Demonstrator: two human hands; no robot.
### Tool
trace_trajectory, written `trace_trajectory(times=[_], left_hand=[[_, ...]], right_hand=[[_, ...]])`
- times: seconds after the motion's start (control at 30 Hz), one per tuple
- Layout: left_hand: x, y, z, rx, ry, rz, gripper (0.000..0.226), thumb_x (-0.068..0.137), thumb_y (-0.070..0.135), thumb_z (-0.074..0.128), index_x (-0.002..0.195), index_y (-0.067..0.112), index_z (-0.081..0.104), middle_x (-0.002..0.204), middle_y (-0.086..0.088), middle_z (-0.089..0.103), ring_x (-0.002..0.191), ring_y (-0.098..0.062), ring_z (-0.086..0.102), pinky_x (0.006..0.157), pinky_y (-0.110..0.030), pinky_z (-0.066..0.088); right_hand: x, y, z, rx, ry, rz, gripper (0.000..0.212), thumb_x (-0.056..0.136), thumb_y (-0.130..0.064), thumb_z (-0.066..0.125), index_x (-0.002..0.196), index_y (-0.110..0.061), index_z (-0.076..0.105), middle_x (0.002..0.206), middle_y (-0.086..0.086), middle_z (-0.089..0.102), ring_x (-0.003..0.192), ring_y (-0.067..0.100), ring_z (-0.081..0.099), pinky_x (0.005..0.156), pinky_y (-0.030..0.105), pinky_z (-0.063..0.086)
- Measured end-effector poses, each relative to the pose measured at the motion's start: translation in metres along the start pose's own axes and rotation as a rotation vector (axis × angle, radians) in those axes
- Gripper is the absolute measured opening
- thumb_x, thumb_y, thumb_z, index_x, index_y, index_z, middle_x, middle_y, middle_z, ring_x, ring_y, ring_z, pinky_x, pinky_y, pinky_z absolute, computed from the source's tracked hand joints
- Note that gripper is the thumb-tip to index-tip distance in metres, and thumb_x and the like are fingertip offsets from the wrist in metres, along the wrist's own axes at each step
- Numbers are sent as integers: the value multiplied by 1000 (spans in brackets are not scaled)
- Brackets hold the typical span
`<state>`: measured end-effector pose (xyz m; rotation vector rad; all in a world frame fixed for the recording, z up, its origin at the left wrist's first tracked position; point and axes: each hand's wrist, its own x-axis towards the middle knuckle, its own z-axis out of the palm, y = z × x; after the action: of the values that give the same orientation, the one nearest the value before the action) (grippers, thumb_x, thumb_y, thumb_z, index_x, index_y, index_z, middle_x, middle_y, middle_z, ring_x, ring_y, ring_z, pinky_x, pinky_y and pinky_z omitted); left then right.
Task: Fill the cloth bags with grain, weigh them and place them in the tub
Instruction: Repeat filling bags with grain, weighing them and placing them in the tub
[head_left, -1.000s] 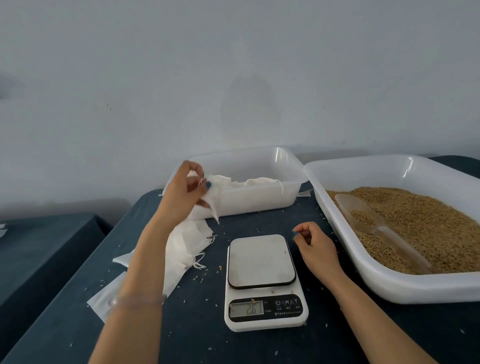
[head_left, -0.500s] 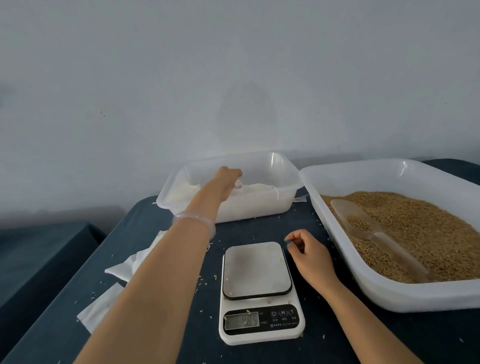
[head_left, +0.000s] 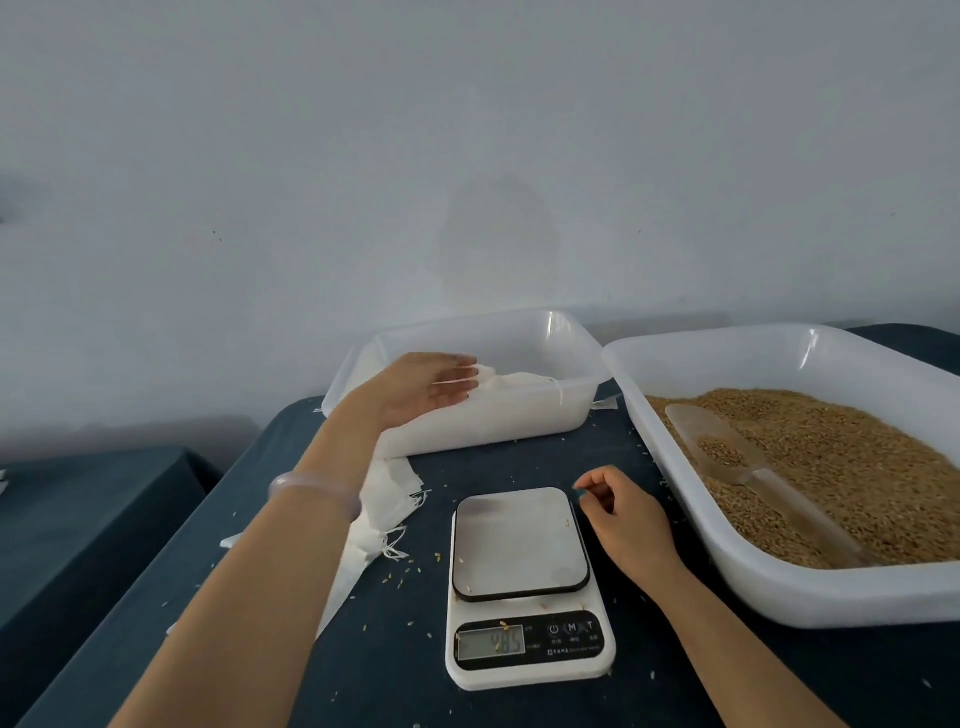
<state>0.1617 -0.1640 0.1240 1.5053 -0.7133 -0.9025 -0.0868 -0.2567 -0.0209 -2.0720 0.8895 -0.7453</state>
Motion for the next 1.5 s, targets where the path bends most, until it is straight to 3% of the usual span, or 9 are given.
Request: trace_trajectory(times=[0.23,0.37,0.47,0.63,0.73,0.93,1.13,1.33,1.5], left_hand=[[-57,-25,-59,1503,-182,-199,31,83,4,72,110,19,67,108,5,66,102,-13,63,88,-24,51],[-79,-32,-70,1628,-208,-541,51,77,20,83,123,21,61,125,3,61,115,-24,60,95,-31,52],[-85,-47,-65,1797,-208,-534,57,78,31,82,129,22,58,129,2,58,115,-21,57,86,-25,44],[-82,-51,-74,1695,-88,-343,25,73,34,85,93,31,70,97,12,65,93,-12,61,81,-25,51],[-80,-41,-80,1583,-59,-301,14,75,31,83,72,37,72,77,18,71,73,-2,67,63,-16,51],[-73,-41,-92,1416,-8,-302,11,90,12,66,85,22,70,80,7,76,72,-5,73,59,-18,53],[-78,-48,-97,1418,-87,-338,22,85,9,73,80,31,74,84,6,73,71,-7,70,59,-13,53],[-82,-40,-110,1366,163,-177,9,87,15,68,84,20,61,82,5,68,62,-6,66,54,-15,47],[-87,-26,-99,1151,429,179,8,92,16,64,87,20,59,87,0,69,72,-18,66,65,-27,48]], right_hand=[[0,0,1,26,3,6,16,95,-22,59,90,-37,57,87,-16,62,80,1,58,62,14,39],[-1,0,0,13,5,-2,17,94,-22,59,89,-38,57,87,-17,62,80,0,58,63,16,41],[-1,0,0,14,8,-10,16,94,-21,59,90,-37,57,87,-16,62,80,0,58,63,16,41],[-2,0,-1,34,10,-7,16,94,-20,59,90,-36,58,87,-16,63,81,0,58,63,16,40],[-1,0,-1,39,10,-4,16,94,-20,59,91,-35,59,88,-16,63,82,-1,58,65,16,41],[-1,1,0,48,12,-2,15,94,-20,59,91,-35,59,89,-16,63,83,0,59,66,17,42],[-1,1,0,49,12,-8,14,94,-20,59,92,-34,59,89,-16,63,83,0,58,65,16,41],[0,3,0,39,11,-10,15,94,-20,59,92,-35,59,88,-16,63,82,-1,58,63,15,39],[1,4,2,46,24,-15,16,94,-20,59,91,-36,58,87,-17,62,80,-2,58,61,14,38]])
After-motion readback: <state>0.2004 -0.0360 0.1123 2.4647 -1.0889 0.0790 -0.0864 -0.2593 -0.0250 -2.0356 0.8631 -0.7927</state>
